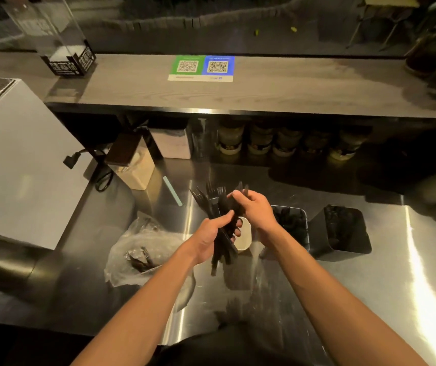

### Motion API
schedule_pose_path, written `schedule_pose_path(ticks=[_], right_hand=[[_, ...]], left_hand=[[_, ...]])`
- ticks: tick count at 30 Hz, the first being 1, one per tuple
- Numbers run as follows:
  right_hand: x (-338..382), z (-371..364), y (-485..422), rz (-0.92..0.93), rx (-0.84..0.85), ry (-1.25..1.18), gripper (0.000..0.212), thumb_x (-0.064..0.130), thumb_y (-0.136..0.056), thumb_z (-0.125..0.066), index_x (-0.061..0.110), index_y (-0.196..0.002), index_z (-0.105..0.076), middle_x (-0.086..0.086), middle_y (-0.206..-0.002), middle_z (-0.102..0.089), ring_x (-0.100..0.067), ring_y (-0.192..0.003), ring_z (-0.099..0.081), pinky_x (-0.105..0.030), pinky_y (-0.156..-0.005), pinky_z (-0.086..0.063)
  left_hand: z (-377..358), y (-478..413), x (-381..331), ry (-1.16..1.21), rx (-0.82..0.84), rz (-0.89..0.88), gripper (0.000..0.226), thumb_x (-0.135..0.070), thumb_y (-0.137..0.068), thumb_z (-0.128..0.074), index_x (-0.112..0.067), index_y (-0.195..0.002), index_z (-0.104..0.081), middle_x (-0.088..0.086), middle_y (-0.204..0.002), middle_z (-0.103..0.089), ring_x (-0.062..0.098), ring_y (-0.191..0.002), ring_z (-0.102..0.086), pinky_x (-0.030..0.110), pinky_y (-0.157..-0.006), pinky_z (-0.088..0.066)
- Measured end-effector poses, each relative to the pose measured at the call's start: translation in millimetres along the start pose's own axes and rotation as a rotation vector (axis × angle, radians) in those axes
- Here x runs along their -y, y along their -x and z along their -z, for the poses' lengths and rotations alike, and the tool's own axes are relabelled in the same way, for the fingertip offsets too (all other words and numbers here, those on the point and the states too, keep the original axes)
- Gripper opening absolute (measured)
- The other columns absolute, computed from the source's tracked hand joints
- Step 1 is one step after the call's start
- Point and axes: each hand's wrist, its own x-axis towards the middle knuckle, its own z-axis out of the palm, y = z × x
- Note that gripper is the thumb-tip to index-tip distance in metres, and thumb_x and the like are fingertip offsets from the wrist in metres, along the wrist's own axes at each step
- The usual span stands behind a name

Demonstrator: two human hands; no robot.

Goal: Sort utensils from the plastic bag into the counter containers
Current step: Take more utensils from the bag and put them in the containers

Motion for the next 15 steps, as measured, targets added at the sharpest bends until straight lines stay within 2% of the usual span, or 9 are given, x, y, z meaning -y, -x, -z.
schedule_pose_path(ticks=[3, 5, 7, 11, 13, 15], right_hand=[[-7, 17, -1, 0.032, -0.085, -0.026, 0.017, 0.040, -0.096, -0.056, 0.029, -0.090, -0.068, -0.011, -0.104, -0.067, -0.020, -0.085, -0.066, -0.035, -0.066, -0.053], [-8, 31, 0, 0.107, -0.164, 0.022, 0.016, 0.041, -0.097, -0.055, 0.032, -0.089, -0.065, -0.005, -0.107, -0.058, -0.019, -0.096, -0.063, -0.035, -0.073, -0.055], [-6, 49, 2, 0.176, -0.231, 0.054, 0.017, 0.038, -0.101, -0.053, 0.031, -0.089, -0.064, -0.003, -0.102, -0.058, -0.016, -0.095, -0.061, -0.031, -0.079, -0.052], [-2, 84, 8, 0.184, -0.211, 0.030, 0.023, 0.036, -0.103, -0.049, 0.025, -0.096, -0.069, 0.000, -0.090, -0.070, -0.012, -0.087, -0.067, -0.029, -0.078, -0.054], [-1, 103, 9, 0.195, -0.273, 0.019, 0.024, 0.037, -0.103, -0.049, 0.026, -0.097, -0.069, 0.004, -0.088, -0.070, -0.007, -0.085, -0.067, -0.027, -0.074, -0.055], [1, 123, 12, 0.218, -0.344, -0.004, 0.024, 0.036, -0.104, -0.048, 0.027, -0.096, -0.068, 0.005, -0.087, -0.069, -0.003, -0.082, -0.066, -0.020, -0.068, -0.056]], left_hand=[[-19, -13, 3, -0.012, -0.075, -0.035, 0.030, -0.028, -0.102, -0.055, -0.006, -0.118, -0.068, 0.010, -0.092, -0.070, 0.021, -0.084, -0.064, 0.029, -0.072, -0.051], [-29, -21, 8, -0.066, -0.152, -0.048, 0.031, -0.032, -0.100, -0.058, -0.010, -0.119, -0.070, 0.011, -0.106, -0.075, 0.025, -0.103, -0.067, 0.036, -0.089, -0.054], [-38, -30, 15, -0.099, -0.209, -0.038, 0.030, -0.037, -0.098, -0.062, -0.015, -0.116, -0.073, 0.008, -0.112, -0.075, 0.027, -0.116, -0.066, 0.045, -0.106, -0.046], [-69, -42, 18, -0.115, -0.345, -0.026, 0.034, -0.042, -0.093, -0.068, -0.012, -0.107, -0.075, 0.007, -0.103, -0.078, 0.026, -0.109, -0.069, 0.049, -0.108, -0.046], [-86, -46, 16, -0.102, -0.376, -0.029, 0.031, -0.040, -0.097, -0.063, -0.016, -0.089, -0.081, 0.002, -0.093, -0.079, 0.025, -0.107, -0.069, 0.046, -0.106, -0.047], [-98, -52, 14, -0.113, -0.387, -0.063, 0.041, -0.040, -0.100, -0.058, -0.023, -0.071, -0.082, 0.000, -0.085, -0.079, 0.026, -0.105, -0.069, 0.044, -0.102, -0.049]])
